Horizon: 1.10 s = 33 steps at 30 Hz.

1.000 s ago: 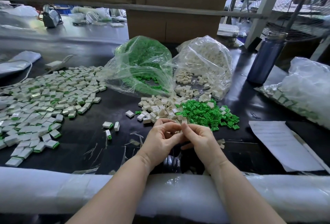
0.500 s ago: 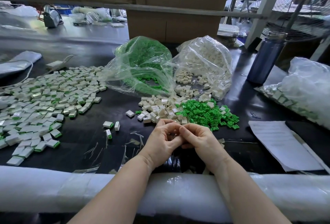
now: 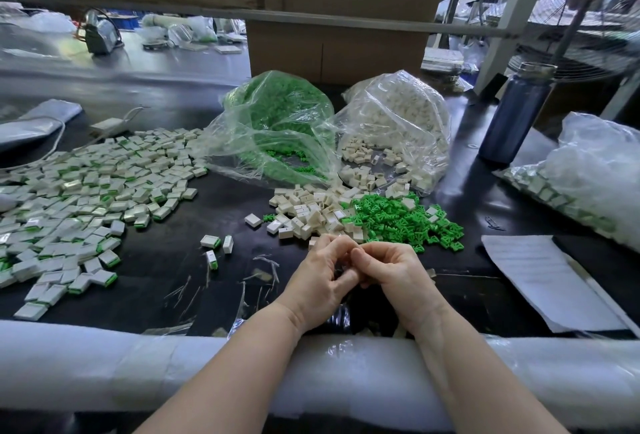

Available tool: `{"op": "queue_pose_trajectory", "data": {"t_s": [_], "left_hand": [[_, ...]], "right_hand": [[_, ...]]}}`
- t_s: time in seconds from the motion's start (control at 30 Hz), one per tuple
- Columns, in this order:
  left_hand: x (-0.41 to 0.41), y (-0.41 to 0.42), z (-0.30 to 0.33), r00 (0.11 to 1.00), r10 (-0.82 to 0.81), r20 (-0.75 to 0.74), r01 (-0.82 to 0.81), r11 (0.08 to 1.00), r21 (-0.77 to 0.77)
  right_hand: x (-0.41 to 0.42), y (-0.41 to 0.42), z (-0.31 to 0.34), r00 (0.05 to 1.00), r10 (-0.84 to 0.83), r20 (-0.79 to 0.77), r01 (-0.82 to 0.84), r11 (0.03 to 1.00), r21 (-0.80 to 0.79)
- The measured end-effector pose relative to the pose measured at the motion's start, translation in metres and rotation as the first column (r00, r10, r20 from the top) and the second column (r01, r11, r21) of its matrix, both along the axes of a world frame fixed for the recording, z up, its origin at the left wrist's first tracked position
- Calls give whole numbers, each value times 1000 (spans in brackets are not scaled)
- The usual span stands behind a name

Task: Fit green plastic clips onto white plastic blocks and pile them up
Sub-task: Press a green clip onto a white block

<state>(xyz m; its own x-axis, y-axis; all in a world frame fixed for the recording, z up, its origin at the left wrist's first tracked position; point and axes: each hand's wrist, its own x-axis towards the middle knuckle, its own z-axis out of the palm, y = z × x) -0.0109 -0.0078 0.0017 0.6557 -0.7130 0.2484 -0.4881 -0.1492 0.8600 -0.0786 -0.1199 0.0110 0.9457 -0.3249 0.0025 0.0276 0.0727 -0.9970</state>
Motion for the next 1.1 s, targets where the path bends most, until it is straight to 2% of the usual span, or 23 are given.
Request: {"op": "queue_pose_trajectory", "data": {"t_s": [0.47,1.1], "left_hand": [[0,0,1,999,-1,36,0,1000,25],[0,1,0,1000,-6,30,5,1000,30]], "right_hand": [[0,1,2,1000,-11,-14,11,1000,16],[-2,0,2,1000,-12,2,11,992,124]]}}
